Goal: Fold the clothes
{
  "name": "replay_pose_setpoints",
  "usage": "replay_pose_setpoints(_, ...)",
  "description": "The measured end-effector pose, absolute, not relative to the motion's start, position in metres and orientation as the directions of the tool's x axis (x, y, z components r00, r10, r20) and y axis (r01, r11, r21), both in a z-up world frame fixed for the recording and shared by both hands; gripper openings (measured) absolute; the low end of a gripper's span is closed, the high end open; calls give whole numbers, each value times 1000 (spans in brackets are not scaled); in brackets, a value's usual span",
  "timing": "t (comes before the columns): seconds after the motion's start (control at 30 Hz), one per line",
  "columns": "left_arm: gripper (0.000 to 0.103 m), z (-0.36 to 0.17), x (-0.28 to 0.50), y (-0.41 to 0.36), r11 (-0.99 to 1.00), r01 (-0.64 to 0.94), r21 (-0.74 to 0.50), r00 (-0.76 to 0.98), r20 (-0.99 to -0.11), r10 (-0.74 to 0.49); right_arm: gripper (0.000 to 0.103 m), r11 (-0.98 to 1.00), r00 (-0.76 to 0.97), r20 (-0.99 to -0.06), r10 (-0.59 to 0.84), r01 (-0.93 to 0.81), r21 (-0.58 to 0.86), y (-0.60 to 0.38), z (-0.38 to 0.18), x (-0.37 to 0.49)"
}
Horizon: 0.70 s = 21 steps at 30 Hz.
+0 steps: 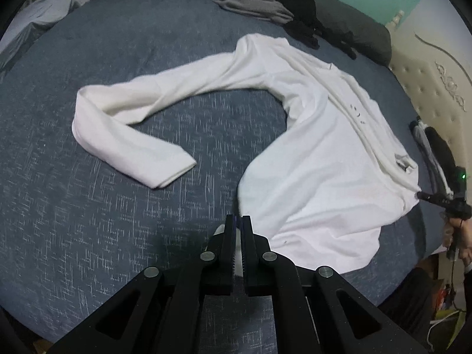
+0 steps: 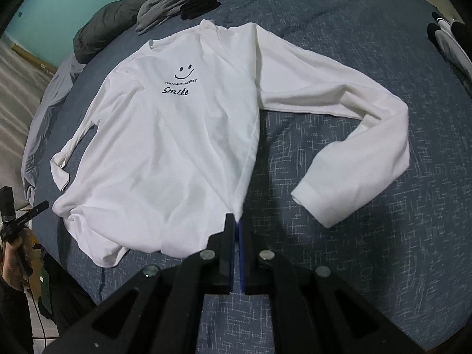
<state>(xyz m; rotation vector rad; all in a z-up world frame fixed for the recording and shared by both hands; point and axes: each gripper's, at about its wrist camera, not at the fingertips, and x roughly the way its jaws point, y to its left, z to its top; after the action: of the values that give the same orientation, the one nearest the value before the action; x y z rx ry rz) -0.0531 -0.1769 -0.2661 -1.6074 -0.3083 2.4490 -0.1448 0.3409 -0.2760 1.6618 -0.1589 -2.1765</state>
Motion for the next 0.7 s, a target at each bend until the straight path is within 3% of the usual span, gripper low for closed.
replay_pose_setpoints(0.17, 5, -281, -58, -160, -956, -87, -281, -331, -897, 294, 2, -914, -211, -902, -377, 242, 325, 339, -277, -143)
replay_pose_setpoints(0.33, 24, -294, -53, -153, -962, -104, -254, -301, -914, 274, 2, -913, -207, -902, -380, 242, 329, 337, -278, -141)
replay_pose_setpoints(0.7, 25, -324, -56, -150, -969, -125, -213, -241, -941, 238, 2, -910, -196, -903, -383, 247, 333, 332, -281, -139)
